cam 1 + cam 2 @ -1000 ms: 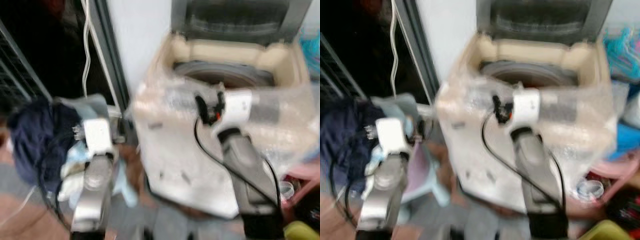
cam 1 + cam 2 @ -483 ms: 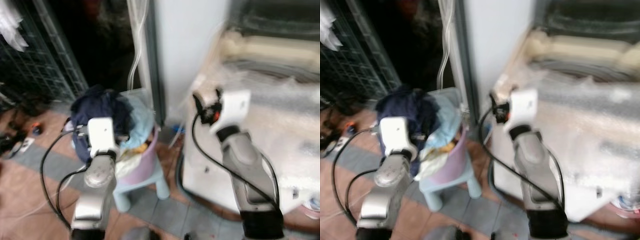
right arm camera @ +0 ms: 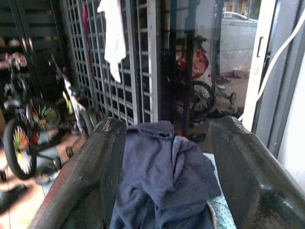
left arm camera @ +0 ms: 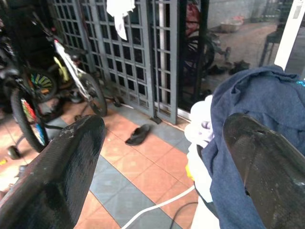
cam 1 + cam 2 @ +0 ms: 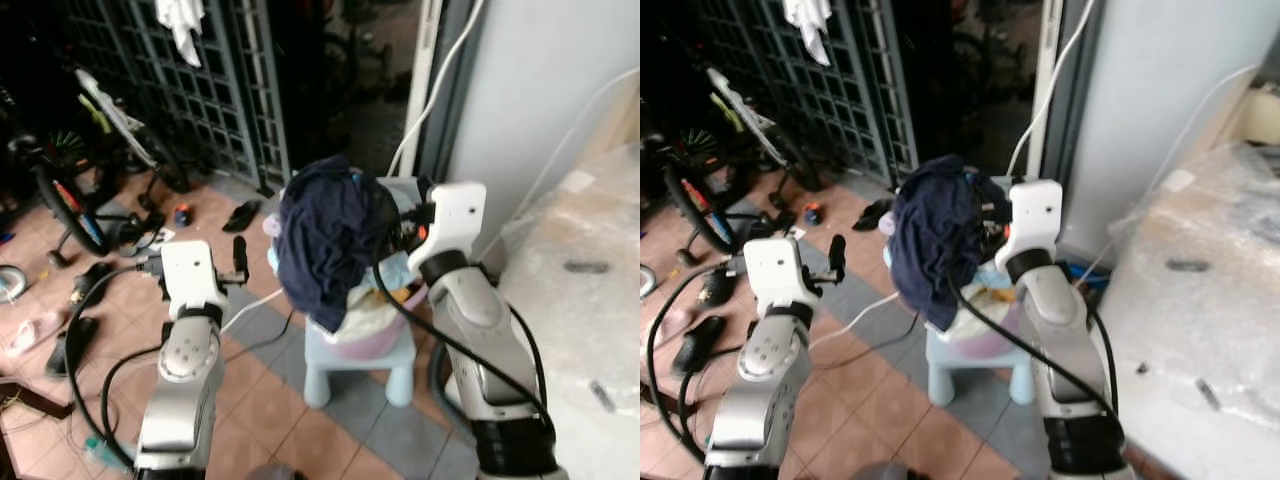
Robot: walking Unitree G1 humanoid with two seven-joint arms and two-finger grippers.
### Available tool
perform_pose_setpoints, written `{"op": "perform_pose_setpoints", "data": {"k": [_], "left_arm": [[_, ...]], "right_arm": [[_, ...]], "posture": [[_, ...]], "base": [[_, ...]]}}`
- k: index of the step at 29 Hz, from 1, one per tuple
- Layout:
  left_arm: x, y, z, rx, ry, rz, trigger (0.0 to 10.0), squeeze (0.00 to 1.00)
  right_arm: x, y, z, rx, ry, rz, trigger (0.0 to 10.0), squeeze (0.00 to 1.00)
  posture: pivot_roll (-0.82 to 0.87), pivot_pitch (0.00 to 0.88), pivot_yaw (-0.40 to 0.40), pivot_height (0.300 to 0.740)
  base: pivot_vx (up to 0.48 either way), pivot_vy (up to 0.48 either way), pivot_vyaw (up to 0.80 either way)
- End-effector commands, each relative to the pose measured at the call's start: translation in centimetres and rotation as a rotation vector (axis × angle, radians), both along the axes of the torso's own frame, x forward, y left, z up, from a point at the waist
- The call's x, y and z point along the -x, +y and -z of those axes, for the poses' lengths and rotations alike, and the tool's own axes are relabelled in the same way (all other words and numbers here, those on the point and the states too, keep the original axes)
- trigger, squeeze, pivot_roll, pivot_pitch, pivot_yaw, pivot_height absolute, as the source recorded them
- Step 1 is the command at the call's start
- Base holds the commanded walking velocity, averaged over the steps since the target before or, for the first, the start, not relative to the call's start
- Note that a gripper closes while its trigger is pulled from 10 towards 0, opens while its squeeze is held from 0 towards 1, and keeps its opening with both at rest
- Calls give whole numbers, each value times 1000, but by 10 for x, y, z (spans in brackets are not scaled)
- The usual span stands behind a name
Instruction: Clothes washing
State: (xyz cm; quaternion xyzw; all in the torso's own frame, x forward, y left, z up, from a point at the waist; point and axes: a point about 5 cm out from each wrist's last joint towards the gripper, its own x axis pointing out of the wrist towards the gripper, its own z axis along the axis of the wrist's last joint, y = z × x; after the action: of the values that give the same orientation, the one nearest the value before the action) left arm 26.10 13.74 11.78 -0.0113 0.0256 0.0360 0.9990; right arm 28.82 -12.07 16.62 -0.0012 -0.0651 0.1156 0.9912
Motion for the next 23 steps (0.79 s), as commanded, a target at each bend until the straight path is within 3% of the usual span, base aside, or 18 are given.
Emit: {"op": "perform_pose_setpoints", "data": {"k": [1,8,14,21,23], "left_arm": [[-1,0,-5,6,-20,6,10000,0],[-2,0,-6,6,-21,3,10000,0],[-1,0,-5,10,-17,-1,10000,0],[-1,-1,-5,6,-12,0,10000,0],[0,-1,-5,5,-9,0,10000,0]], "right_arm": [[-1,1,-1,-4,1,0,10000,0],[0,6,32,109,176,-51,10000,0],[5,7,49,158,259,-78,10000,0],[5,10,57,232,271,-117,10000,0],[4,11,58,218,278,-134,10000,0]], "posture": [[-26,9,83,740],[-22,11,78,740],[-21,10,74,740],[-17,15,74,740],[-11,20,73,740]], "base": [[337,0,0],[343,0,0],[350,0,0],[328,0,0],[274,0,800]]}}
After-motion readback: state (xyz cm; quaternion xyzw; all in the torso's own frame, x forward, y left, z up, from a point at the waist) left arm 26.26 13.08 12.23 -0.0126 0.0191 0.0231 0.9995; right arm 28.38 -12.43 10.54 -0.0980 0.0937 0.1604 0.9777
